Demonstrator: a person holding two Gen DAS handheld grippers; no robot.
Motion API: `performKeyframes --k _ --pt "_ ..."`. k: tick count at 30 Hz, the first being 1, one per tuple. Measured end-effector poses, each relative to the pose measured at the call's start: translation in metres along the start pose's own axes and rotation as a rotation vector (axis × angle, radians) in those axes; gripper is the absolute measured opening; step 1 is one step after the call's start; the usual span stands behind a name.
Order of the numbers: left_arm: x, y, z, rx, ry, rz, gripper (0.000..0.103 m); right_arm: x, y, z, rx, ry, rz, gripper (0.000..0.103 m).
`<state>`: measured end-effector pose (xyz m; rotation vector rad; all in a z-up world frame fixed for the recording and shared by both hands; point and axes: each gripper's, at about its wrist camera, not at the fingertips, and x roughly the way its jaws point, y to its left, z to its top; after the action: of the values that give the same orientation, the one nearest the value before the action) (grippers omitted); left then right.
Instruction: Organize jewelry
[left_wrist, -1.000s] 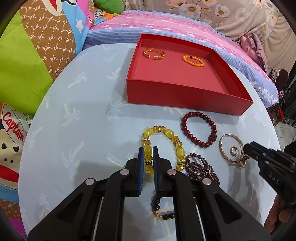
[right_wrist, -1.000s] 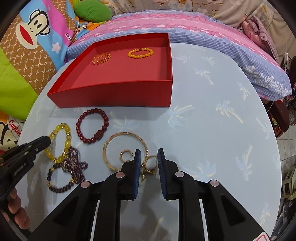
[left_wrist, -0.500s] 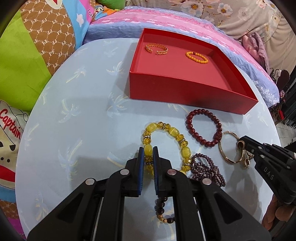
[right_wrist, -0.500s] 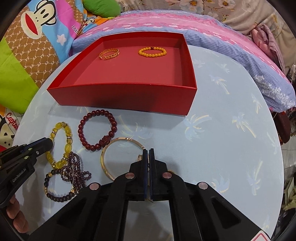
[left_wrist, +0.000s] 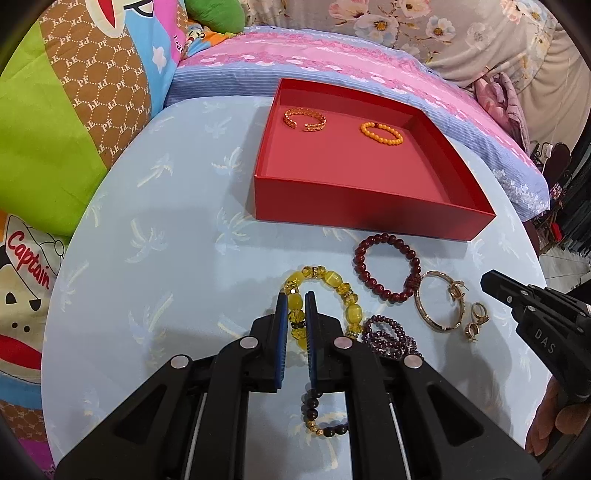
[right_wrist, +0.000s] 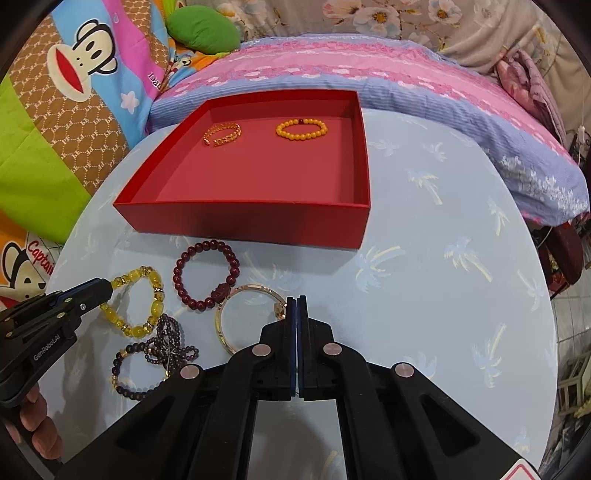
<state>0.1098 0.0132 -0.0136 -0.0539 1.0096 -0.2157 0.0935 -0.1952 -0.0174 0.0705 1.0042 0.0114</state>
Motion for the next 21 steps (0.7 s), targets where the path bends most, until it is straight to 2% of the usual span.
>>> performKeyframes --k 3,8,10,14,17,19,21 --pt "0.003 0.002 -0.003 -0.007 0.009 0.006 0.009 0.003 -0.001 -0.005 0.007 0.016 0.001 0.015" --pt "0.008 0.006 -0.005 -0.012 0.023 0.007 0.009 0.01 0.002 -0.016 0.024 0.052 0.033 0.017" --pt "0.011 0.007 -0.005 -0.015 0.029 0.003 0.009 0.013 0.005 -0.019 0.022 0.056 0.026 0.023" --pt "0.014 0.005 -0.006 -0.009 0.036 0.0 0.009 0.021 0.01 -0.021 0.004 0.056 0.008 0.023" --pt "0.017 0.005 -0.006 -0.01 0.042 -0.001 0.009 0.023 0.013 -0.021 -0.025 0.04 -0.022 0.017" --pt "0.017 0.006 -0.006 -0.013 0.044 -0.005 0.009 0.024 0.014 -0.021 -0.042 0.036 -0.028 0.005" --pt "0.016 0.006 -0.005 -0.012 0.043 -0.008 0.009 0.023 0.014 -0.02 -0.042 0.039 -0.027 0.003"
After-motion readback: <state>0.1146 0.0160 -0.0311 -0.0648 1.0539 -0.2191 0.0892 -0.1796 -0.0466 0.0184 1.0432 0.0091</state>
